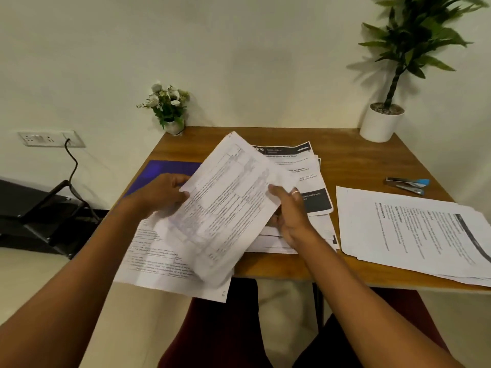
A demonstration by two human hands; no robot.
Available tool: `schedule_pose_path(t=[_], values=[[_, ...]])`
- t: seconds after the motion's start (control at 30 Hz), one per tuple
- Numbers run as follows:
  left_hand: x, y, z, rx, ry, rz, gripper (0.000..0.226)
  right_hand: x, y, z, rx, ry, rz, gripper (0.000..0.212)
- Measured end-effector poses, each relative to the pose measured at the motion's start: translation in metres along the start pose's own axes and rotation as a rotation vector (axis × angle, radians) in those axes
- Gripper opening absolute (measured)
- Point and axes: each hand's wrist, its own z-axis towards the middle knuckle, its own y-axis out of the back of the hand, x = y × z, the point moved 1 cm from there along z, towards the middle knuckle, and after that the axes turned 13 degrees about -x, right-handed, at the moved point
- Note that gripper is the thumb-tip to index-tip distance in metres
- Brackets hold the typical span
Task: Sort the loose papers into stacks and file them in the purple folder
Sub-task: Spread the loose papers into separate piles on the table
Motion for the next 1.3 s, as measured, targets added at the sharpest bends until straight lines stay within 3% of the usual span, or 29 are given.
schedule_pose_path(t=[0.17,0.33,0.5,0.67,0.73,0.83,0.9,1.0,1.13,1.3], values=[[0.006,0.013,0.012,0.037,-0.098,0.313,0.041,0.018,0.007,0.013,-0.007,-0.067,0.035,0.044],[0.011,0.01,0.021,0.004,-0.197,0.461,0.043,0.024,0.008,0.006,0.117,-0.051,-0.416,0.03],[0.017,0.0,0.027,-0.219,-0.313,0.648,0.03,0.01,-0.004,-0.013,0.332,-0.14,-0.693,0.026],[0.019,-0.023,0.011,-0.348,-0.353,0.769,0.045,-0.009,-0.012,-0.026,0.38,-0.117,-0.888,0.027],[0.012,-0.036,-0.006,-0.273,-0.32,0.711,0.061,-0.015,-0.012,-0.029,0.366,-0.103,-0.912,0.027],[-0.003,-0.062,-0.045,-0.016,-0.234,0.62,0.093,-0.018,-0.011,-0.029,0.38,-0.016,-0.956,0.02],[-0.012,-0.081,-0.068,0.06,-0.206,0.589,0.108,-0.015,-0.009,-0.02,0.279,0.149,-1.01,0.024],[-0.019,-0.108,-0.082,0.0,-0.137,0.553,0.123,-0.002,0.003,0.004,-0.065,0.461,-1.036,0.028],[-0.016,-0.131,-0.084,-0.004,-0.069,0.65,0.125,0.018,0.039,0.037,-0.444,0.737,-0.996,0.022],[-0.006,-0.127,-0.08,-0.088,0.008,0.62,0.106,0.029,0.074,0.065,-0.515,0.599,-1.154,0.063]])
